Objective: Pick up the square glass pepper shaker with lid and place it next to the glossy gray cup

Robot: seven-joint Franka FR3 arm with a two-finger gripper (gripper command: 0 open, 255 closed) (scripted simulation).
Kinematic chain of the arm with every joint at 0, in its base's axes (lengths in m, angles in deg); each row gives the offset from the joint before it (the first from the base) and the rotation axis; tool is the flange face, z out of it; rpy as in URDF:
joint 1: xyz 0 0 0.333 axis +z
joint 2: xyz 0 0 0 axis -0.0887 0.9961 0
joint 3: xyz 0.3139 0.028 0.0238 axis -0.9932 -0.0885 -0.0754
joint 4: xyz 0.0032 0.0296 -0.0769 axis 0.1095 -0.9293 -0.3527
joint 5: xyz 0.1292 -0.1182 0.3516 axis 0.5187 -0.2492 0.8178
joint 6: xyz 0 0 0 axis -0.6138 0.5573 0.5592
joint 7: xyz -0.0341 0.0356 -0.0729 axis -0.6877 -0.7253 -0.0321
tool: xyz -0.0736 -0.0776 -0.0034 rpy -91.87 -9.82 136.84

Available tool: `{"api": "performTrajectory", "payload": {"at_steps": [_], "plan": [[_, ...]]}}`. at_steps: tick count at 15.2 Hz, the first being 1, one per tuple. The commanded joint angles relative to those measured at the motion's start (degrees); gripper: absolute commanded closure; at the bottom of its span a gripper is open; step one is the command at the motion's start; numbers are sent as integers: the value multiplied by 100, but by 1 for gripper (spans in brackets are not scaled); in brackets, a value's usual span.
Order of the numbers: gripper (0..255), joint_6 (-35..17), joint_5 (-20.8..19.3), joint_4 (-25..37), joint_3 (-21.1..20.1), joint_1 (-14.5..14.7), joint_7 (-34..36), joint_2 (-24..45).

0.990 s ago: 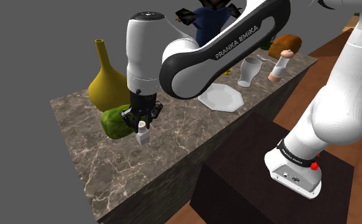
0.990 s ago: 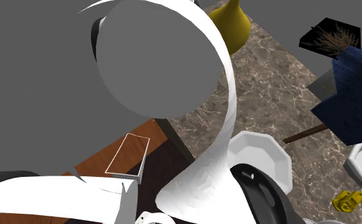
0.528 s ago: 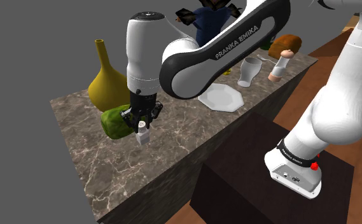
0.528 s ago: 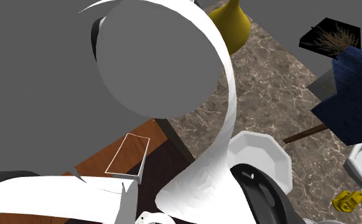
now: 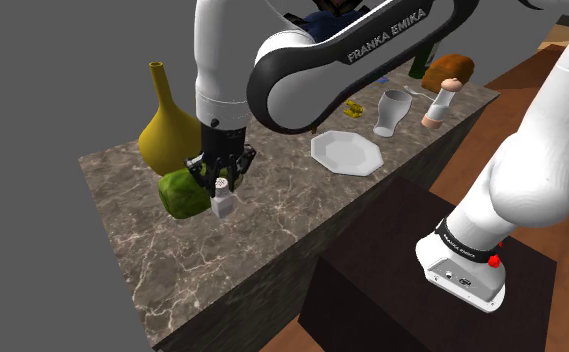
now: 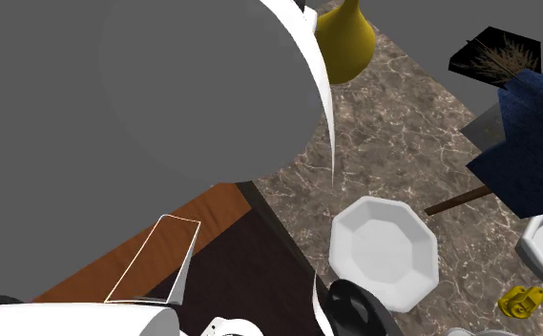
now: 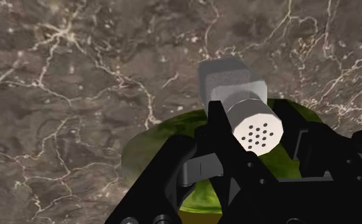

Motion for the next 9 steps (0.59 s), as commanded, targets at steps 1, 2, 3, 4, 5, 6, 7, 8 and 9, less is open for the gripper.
{"api": "performTrajectory", "payload": {"at_steps": [1,2,3,4,5,6,7,8,9], "plan": [[255,132,56,76,-13,-9,-29,-67],[255,204,88,117,-18,-16,-49,-105],[255,275,118,160,-22,-23,-68,-142],[255,347,147,203,-26,-29,-86,-178],[255,419,175,248,-29,-35,-104,-212],[255,491,201,294,-31,-40,-120,-245],[255,564,226,342,-33,-45,-135,-277],[255,637,249,390,-34,-50,-150,-307],[255,710,271,440,-36,-54,-163,-336]]}}
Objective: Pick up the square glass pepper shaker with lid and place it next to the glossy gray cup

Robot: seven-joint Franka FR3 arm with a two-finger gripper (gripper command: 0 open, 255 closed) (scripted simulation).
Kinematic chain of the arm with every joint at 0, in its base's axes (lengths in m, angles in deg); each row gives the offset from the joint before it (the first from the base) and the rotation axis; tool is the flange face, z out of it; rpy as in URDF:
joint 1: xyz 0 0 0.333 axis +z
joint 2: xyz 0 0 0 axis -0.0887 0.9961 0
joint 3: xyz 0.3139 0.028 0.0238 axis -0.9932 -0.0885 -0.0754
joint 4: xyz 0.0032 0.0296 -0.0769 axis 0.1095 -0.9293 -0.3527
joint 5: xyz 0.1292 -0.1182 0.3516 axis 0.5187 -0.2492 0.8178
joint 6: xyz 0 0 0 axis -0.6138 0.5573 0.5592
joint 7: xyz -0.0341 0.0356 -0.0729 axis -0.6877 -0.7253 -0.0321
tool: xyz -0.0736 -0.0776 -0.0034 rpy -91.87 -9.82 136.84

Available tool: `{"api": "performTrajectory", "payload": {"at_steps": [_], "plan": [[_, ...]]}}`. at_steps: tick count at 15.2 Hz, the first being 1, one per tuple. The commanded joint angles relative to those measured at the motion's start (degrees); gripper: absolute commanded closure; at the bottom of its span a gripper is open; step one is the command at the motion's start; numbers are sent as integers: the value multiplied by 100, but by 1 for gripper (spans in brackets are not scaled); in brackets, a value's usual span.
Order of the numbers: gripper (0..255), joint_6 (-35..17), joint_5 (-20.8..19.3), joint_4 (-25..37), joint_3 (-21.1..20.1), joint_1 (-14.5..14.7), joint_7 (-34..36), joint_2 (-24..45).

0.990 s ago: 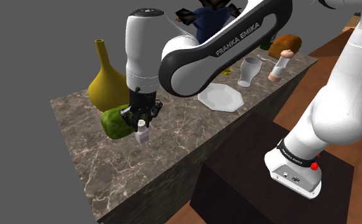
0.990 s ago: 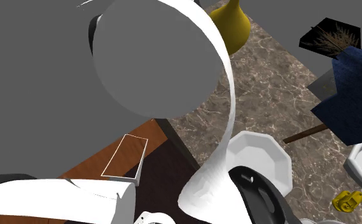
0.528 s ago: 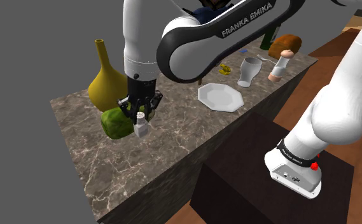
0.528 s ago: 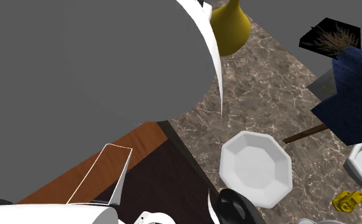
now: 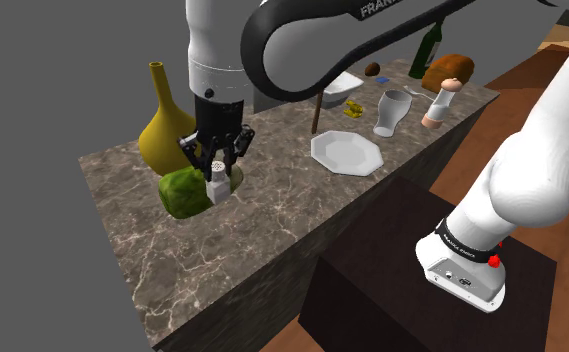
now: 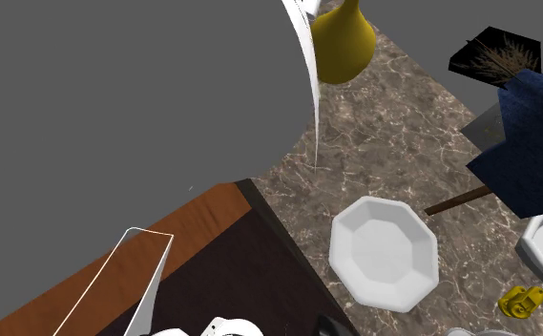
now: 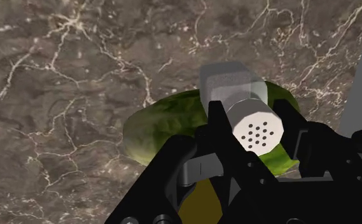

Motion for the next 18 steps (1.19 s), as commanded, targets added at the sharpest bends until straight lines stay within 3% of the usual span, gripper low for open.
{"api": "performTrajectory", "payload": {"at_steps": [1,18], "plan": [[255,153,75,71,-6,-14,-41,-99],[255,1427,244,1149,0,-48,-131,-344]]}}
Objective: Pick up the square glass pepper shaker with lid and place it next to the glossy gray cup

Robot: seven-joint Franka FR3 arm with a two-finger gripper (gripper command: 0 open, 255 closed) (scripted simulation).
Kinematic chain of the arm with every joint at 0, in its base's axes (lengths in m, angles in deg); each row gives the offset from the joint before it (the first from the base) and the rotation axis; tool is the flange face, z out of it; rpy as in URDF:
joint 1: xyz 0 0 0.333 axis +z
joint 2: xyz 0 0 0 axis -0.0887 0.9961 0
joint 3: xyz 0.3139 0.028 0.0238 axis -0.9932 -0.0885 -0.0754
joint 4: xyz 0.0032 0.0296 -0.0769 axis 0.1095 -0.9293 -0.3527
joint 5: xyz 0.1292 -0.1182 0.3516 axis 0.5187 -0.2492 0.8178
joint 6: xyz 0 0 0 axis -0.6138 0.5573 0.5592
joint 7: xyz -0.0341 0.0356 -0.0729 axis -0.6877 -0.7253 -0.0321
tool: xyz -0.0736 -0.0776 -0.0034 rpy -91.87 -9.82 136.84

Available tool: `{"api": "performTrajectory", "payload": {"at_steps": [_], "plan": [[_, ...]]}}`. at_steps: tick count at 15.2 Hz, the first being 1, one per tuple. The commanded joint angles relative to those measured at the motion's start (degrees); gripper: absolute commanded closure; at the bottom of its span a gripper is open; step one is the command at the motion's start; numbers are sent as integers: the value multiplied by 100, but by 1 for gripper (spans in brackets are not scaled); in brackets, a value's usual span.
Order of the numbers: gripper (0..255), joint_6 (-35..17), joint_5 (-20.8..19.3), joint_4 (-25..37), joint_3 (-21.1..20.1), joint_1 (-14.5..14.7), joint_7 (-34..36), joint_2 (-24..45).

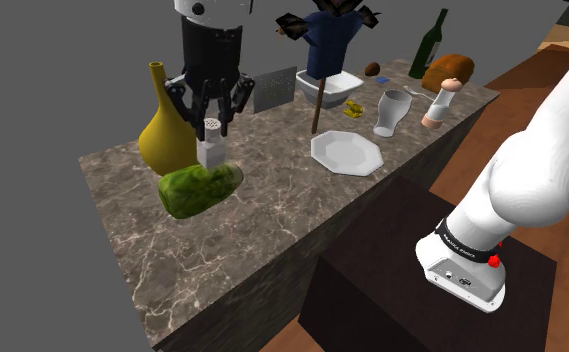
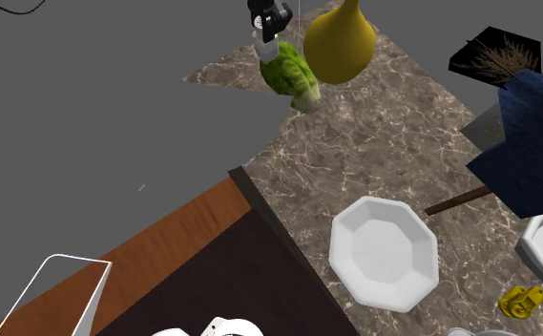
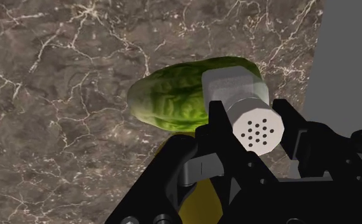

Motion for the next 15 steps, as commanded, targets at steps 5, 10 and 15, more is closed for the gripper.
{"api": "performTrajectory", "payload": {"at_steps": [5,10,15], "plan": [[255,452,-3,451,-1,1,8,2],[255,517,468,-61,241,-240,-558,-678],[255,538,1012,-975,797,-418,-1454,-1652]]}}
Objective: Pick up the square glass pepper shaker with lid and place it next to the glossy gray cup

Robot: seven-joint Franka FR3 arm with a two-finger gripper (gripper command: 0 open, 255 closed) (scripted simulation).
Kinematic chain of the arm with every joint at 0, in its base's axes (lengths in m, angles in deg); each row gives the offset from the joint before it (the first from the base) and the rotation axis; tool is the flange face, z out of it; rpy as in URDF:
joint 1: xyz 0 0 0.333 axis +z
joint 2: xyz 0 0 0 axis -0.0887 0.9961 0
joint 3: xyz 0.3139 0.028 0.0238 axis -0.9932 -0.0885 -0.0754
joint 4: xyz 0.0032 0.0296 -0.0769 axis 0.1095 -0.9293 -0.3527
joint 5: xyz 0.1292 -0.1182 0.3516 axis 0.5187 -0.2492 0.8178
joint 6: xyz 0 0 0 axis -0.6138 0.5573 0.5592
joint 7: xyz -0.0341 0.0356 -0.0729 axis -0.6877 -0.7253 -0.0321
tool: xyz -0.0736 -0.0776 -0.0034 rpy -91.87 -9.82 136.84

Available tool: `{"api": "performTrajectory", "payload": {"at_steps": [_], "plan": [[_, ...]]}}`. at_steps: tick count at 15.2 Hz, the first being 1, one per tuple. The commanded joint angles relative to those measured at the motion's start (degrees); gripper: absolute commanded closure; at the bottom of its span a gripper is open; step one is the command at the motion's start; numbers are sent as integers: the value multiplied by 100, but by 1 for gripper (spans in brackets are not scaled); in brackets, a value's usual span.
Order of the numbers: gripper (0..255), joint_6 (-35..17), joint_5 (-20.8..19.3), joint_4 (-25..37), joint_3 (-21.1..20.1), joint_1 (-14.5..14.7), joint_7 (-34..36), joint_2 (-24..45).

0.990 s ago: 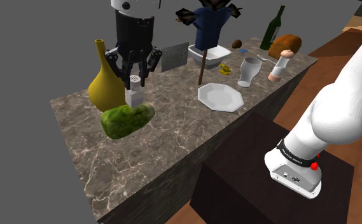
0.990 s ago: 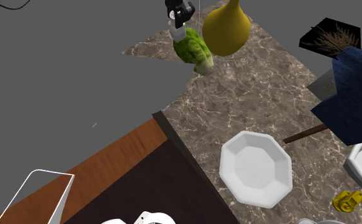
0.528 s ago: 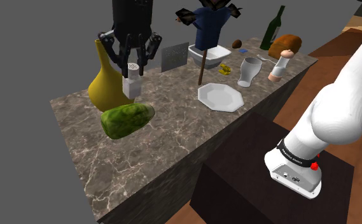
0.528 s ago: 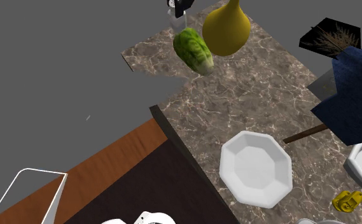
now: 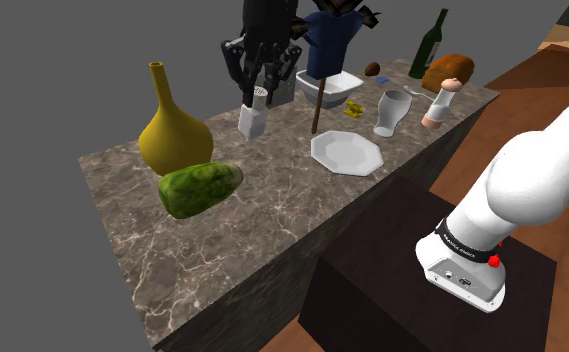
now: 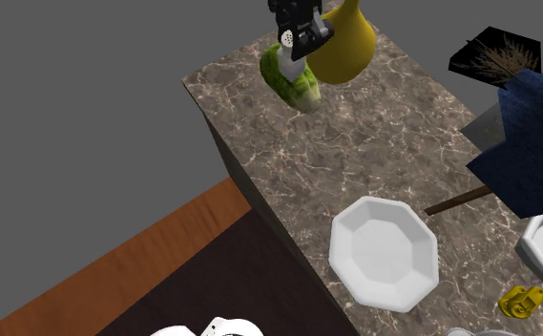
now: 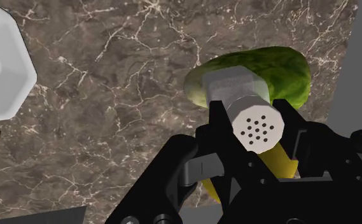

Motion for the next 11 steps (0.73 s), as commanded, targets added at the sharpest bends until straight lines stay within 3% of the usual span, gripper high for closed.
{"api": "performTrajectory", "payload": {"at_steps": [1,11], "plan": [[255,65,167,-301,238,-49,-352,-358],[255,359,342,-1527,1432,-257,-1846,-1672]]}}
